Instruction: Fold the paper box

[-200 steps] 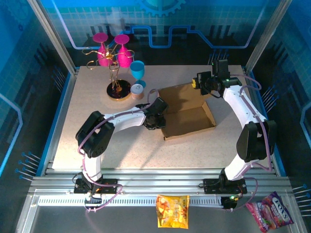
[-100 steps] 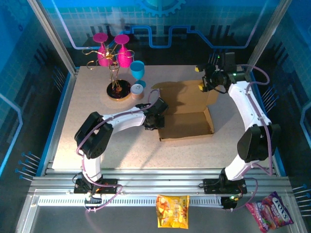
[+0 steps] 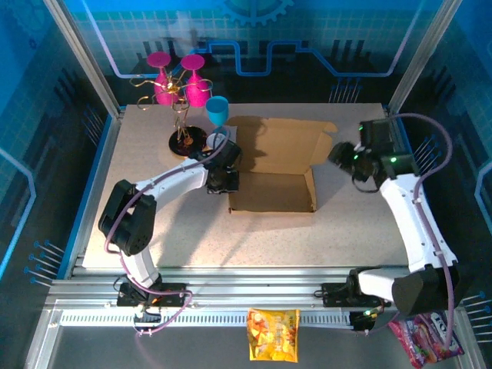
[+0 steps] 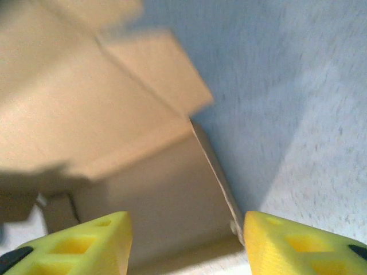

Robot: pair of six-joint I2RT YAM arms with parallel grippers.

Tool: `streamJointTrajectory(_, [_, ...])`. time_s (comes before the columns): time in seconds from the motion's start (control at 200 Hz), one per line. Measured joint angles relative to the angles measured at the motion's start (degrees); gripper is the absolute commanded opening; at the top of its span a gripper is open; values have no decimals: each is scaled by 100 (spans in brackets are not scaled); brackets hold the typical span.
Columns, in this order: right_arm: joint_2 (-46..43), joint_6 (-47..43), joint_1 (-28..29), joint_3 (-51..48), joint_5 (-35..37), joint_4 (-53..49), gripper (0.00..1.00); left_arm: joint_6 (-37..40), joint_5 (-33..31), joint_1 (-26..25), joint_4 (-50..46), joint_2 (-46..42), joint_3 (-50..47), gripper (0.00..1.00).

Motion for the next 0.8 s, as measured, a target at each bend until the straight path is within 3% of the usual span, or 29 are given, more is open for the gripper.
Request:
streamJointTrajectory(0.18, [726, -507, 535, -1067, -164, 271, 47, 315, 127, 85, -11, 9, 2, 0])
streamJointTrajectory(0.43, [1915, -881, 883, -1016, 11, 699, 40, 577, 236, 109, -17, 170, 50, 0])
streamJointTrajectory(0.615, [2188, -918, 953, -966, 330, 706, 36, 595, 319, 144, -4, 247, 57, 0])
streamJointTrajectory(0.801, [2321, -935, 1064, -953, 507, 743, 21, 595, 389, 144, 57, 289, 57, 0])
